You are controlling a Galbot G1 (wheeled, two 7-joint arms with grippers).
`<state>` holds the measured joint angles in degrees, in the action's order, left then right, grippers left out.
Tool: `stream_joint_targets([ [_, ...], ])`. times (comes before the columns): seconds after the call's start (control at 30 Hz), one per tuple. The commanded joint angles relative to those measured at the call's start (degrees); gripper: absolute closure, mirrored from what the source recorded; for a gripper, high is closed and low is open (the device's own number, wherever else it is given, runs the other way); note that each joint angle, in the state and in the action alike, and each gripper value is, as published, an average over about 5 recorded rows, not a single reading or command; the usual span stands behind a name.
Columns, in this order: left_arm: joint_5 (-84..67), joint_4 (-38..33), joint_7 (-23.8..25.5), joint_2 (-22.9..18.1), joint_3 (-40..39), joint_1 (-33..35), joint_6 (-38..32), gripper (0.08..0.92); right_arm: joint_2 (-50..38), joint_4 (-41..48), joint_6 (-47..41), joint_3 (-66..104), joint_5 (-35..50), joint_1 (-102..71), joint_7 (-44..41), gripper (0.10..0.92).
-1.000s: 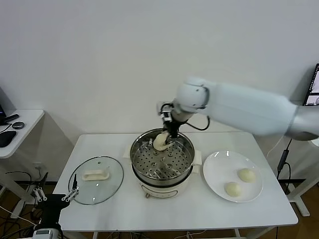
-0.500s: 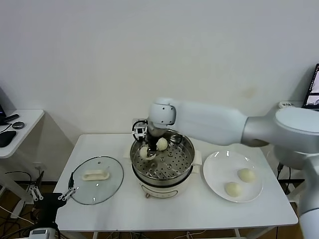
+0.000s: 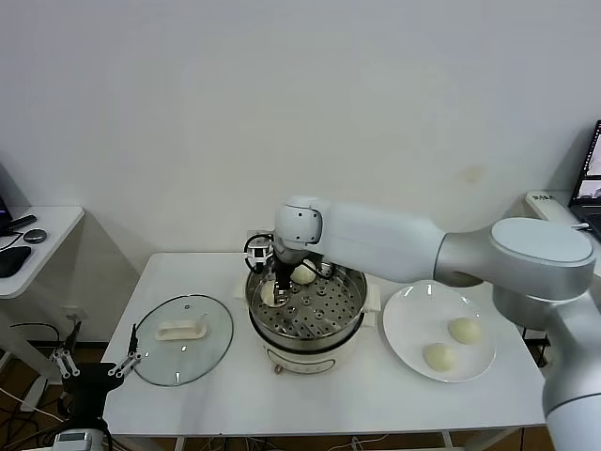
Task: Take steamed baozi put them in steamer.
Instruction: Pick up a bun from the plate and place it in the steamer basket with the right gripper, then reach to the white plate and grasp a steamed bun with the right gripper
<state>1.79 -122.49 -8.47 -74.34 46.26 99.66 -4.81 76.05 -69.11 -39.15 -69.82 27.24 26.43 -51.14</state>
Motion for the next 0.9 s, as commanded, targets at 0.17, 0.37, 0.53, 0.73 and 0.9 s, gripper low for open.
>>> stream_joint_targets([
  [0.17,0.0,-0.1,0.1,0.9,-0.3,0.0,0.0,0.177,-20.8,-16.6,5.4,-2.4,-1.2,14.7,-12.1,0.205],
  [0.37,0.3,0.1,0.1,0.9,-1.6,-0.2,-0.2,0.177,-38.3,-25.3,17.1,-5.4,-11.2,18.0,-23.1,0.203],
  [0.53,0.7,0.0,0.0,0.6,-2.3,0.0,-0.4,0.177,-50.0,-27.3,24.3,-4.1,-20.5,12.3,-24.7,0.203],
  [0.73,1.1,-0.5,0.1,0.5,-2.4,0.6,-0.4,0.177,-57.4,-26.6,28.8,6.4,-29.5,-5.0,-23.4,0.203],
  [0.9,1.7,-1.1,0.1,-0.1,-2.5,1.5,-0.4,0.177,-58.8,-24.2,29.4,18.4,-34.4,-21.2,-21.1,0.203],
])
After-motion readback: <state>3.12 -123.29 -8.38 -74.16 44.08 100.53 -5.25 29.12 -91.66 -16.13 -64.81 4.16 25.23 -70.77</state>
